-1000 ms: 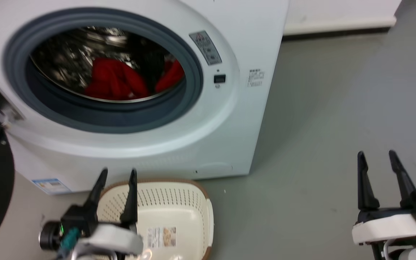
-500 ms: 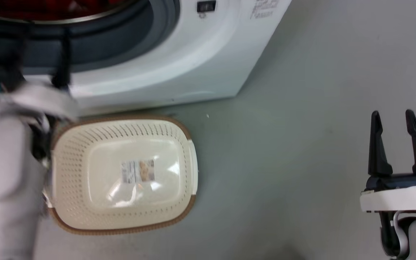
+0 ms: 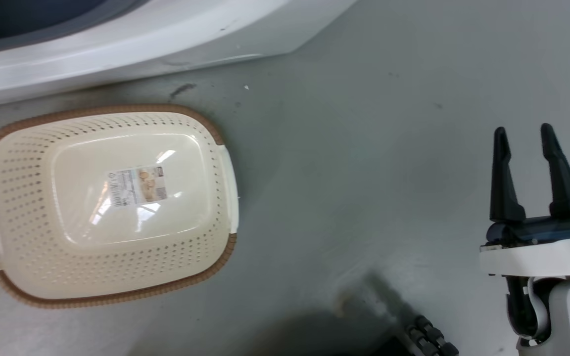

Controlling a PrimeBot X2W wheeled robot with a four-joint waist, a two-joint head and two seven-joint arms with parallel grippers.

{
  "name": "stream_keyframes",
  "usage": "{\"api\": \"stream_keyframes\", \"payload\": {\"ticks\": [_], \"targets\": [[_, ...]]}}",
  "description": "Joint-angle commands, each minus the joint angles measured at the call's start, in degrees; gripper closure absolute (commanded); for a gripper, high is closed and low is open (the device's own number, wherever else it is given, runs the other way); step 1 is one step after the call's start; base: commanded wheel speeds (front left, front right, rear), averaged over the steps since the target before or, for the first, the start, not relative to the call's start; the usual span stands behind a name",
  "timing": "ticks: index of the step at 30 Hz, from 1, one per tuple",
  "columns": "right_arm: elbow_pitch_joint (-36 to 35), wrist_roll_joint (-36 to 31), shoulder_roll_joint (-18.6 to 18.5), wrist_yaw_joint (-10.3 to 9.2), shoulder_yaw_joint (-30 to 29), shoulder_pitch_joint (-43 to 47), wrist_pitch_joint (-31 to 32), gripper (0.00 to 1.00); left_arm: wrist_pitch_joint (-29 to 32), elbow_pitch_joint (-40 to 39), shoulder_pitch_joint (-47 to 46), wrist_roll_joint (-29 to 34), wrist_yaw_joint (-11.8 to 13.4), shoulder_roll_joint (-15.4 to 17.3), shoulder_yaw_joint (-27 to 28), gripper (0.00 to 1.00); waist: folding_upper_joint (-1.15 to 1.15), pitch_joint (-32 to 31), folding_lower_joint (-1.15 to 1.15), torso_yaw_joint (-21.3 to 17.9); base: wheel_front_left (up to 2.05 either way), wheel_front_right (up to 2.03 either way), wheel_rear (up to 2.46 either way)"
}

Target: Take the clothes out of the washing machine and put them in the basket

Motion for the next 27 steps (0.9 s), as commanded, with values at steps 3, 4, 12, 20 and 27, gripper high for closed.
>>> {"api": "stream_keyframes", "payload": {"ticks": [3,4,12,20,27], "targets": [[-0.34,1.24,0.14,-0.05,1.58,-0.59,-0.12,0.00,5.39,4.59,-6.19,1.50,0.07,2.14,-2.70,0.00,0.00,3.02,-0.02,-3.00,0.00,0.00,0.00],[-0.34,1.60,0.17,-0.05,1.99,-0.56,-0.12,0.00,7.17,5.81,-7.74,1.54,0.07,2.57,-3.42,0.00,0.00,3.33,-0.02,-3.43,0.00,0.00,0.00],[-0.48,2.97,0.18,-0.05,3.77,0.02,-0.12,0.00,20.13,13.37,-15.45,-2.41,0.07,4.59,-5.89,0.00,0.00,5.49,-0.02,-5.67,0.00,0.00,0.00],[-0.55,3.56,0.17,-0.05,3.20,-0.82,-0.12,0.00,28.20,16.94,-18.49,-3.71,0.08,3.83,-6.21,0.00,0.00,6.85,-0.02,-6.18,0.00,0.00,0.00],[-0.17,3.44,0.16,-0.05,3.19,-1.98,-0.12,0.00,26.97,15.48,-17.81,-5.03,0.07,3.30,-7.12,1.00,0.00,6.52,-0.02,-5.38,0.00,0.00,0.00]]}}
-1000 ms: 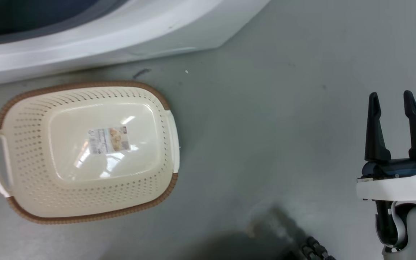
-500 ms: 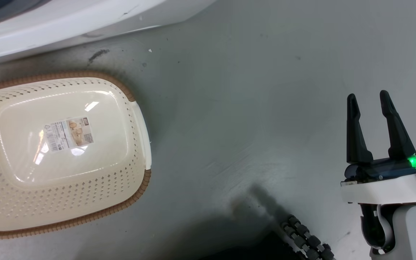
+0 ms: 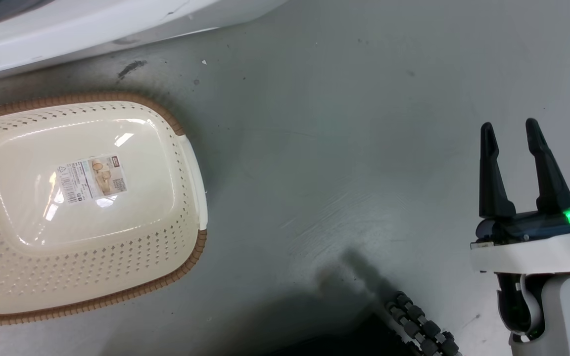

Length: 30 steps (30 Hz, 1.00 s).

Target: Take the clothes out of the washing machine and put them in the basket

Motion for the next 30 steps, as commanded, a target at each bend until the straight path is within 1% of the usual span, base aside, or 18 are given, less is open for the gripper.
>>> {"api": "stream_keyframes", "payload": {"ticks": [1,8,11,13,17,21,24,27,28,30], "targets": [[0.02,-0.01,0.11,-0.06,-0.28,-1.42,-0.12,0.00,-1.11,-0.38,0.54,-0.13,0.07,0.18,-0.24,1.00,0.00,-0.40,-0.01,0.35,0.00,0.00,0.00],[0.60,-1.19,0.11,-0.06,-1.55,-1.40,-0.12,0.00,-6.74,-0.70,2.73,-2.07,0.10,-1.33,0.58,1.00,0.00,-4.09,-0.01,1.57,0.00,0.00,0.00],[0.78,-1.99,0.11,-0.06,-2.48,-1.18,-0.12,0.00,-9.97,-0.90,4.49,-2.85,0.08,-2.45,0.32,1.00,0.00,-6.36,-0.01,2.40,0.00,0.00,0.00],[0.90,-2.33,0.11,-0.06,-3.05,-0.97,-0.12,0.00,-13.32,-1.39,6.58,-3.11,0.08,-3.32,-0.73,1.00,0.00,-8.51,-0.01,3.16,0.00,0.00,0.00],[0.85,-1.96,0.09,-0.06,-3.32,0.02,-0.12,0.00,-18.79,-1.04,11.92,-5.26,0.08,-5.42,-1.76,1.00,0.00,-12.32,-0.01,4.71,0.00,0.00,0.00],[1.19,-3.25,0.10,-0.06,-3.19,1.17,-0.12,0.00,-24.75,-0.20,18.58,-8.23,0.07,-7.63,-2.25,1.00,0.00,-17.28,-0.01,6.30,0.00,0.00,0.00],[1.49,-4.06,0.10,-0.06,-2.94,2.11,-0.12,0.00,-28.30,-0.71,23.25,-12.20,0.07,-9.52,-1.82,1.00,0.00,-20.94,-0.01,7.32,0.00,0.00,0.00],[1.68,-5.37,0.10,-0.06,-2.32,3.32,-0.12,0.00,-31.81,-1.99,28.01,-15.03,0.07,-9.54,-2.64,1.00,0.00,-24.50,-0.01,8.22,0.00,0.00,0.00],[1.76,-6.07,0.07,-0.06,-2.43,3.93,-0.12,0.00,-34.17,-2.92,30.66,-16.48,0.07,-9.53,-3.13,1.00,0.00,-26.70,-0.01,8.85,0.00,0.00,0.00],[2.00,-6.73,0.08,-0.06,-2.86,4.58,-0.12,0.00,-36.56,-4.03,33.25,-17.37,0.07,-9.24,-4.09,1.00,0.00,-28.79,-0.01,9.49,0.00,0.00,0.00]]}}
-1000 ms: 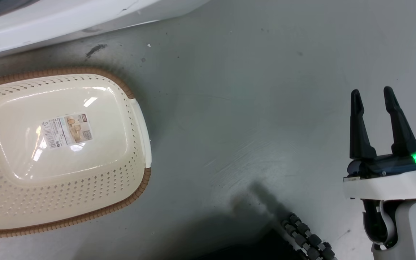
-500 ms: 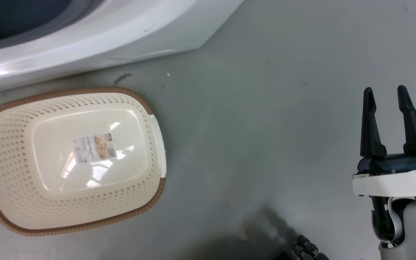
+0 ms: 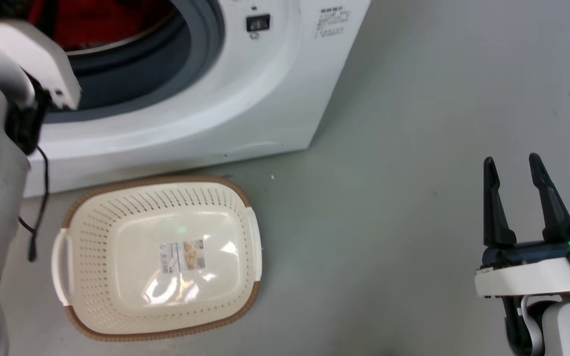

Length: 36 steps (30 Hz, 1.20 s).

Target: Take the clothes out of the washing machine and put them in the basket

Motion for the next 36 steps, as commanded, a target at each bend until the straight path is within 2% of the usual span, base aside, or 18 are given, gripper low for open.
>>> {"api": "stream_keyframes", "payload": {"ticks": [1,8,14,23,28,32,36], "targets": [[0.29,-0.77,0.05,-0.06,-0.45,1.11,-0.12,0.00,-2.03,-1.27,3.07,-0.92,0.07,0.14,-1.23,1.00,0.00,-5.24,0.01,2.28,0.00,0.00,0.00],[1.21,-1.59,0.06,-0.06,-1.47,2.98,-0.12,0.00,-8.54,-7.50,11.20,-3.93,0.07,1.39,-3.91,1.00,0.00,-11.37,0.01,3.77,0.00,0.00,0.00],[1.73,-2.03,0.06,-0.06,-1.79,4.81,-0.12,0.00,-11.21,-13.74,15.86,-4.56,0.61,2.30,-2.77,1.00,0.00,-14.68,0.01,5.10,0.00,0.00,0.00],[1.94,-2.58,0.06,-0.06,-2.06,7.28,-0.12,0.00,-11.93,-30.72,26.45,-4.08,5.31,3.83,-0.17,1.00,0.00,-18.17,0.01,7.71,0.00,0.00,0.00],[1.58,-2.68,0.06,-0.06,-2.00,7.12,-0.12,0.00,-11.16,-39.70,33.80,-6.56,8.19,5.39,1.33,1.00,0.00,-18.23,0.01,8.14,0.00,0.00,0.00],[1.50,-2.47,0.06,-0.06,-1.85,6.80,-0.12,0.00,-9.84,-44.12,39.82,-9.06,10.22,6.62,2.11,1.00,0.00,-17.30,0.01,7.83,0.00,0.00,0.00],[1.32,-2.68,0.06,-0.06,-1.67,6.19,-0.12,0.00,-9.12,-45.05,44.18,-9.92,11.27,7.08,1.40,1.00,0.00,-15.29,0.01,7.30,0.00,0.00,0.00]]}}
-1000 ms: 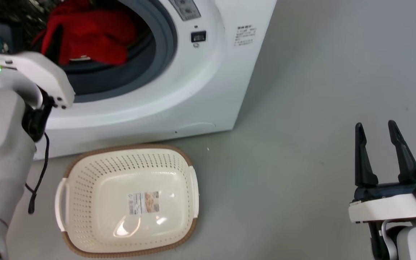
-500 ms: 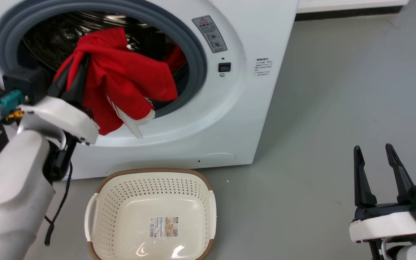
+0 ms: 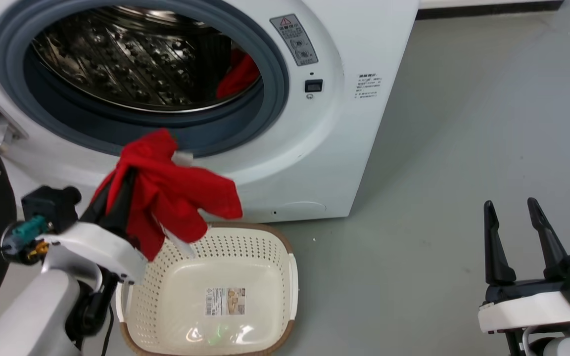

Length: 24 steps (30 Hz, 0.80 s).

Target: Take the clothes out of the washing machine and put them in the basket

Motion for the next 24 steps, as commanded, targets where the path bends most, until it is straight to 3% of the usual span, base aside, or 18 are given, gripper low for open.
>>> {"api": "stream_keyframes", "payload": {"ticks": [1,7,17,24], "targets": [[-0.36,-0.20,0.06,-0.06,-0.08,-1.00,-0.12,0.00,0.27,0.10,0.98,0.06,0.30,0.03,-0.44,1.00,0.00,1.69,0.01,-0.43,0.00,0.00,0.00],[-0.84,0.11,0.07,-0.06,0.13,-2.55,-0.12,0.00,1.35,6.39,1.62,0.95,-1.09,-1.35,-3.36,1.00,0.00,6.89,0.01,-1.63,0.00,0.00,0.00],[-2.30,0.75,0.08,-0.06,0.28,-5.39,-0.12,0.00,1.38,26.13,-3.56,0.41,-6.65,-6.59,-6.34,1.00,0.00,15.84,0.01,-6.03,0.00,0.00,0.00],[-3.59,1.55,0.08,-0.06,0.52,-6.83,-0.12,0.00,0.03,38.88,-9.83,1.12,-9.08,-9.63,-7.45,1.00,0.00,21.45,0.01,-9.00,0.00,0.00,0.00]]}}
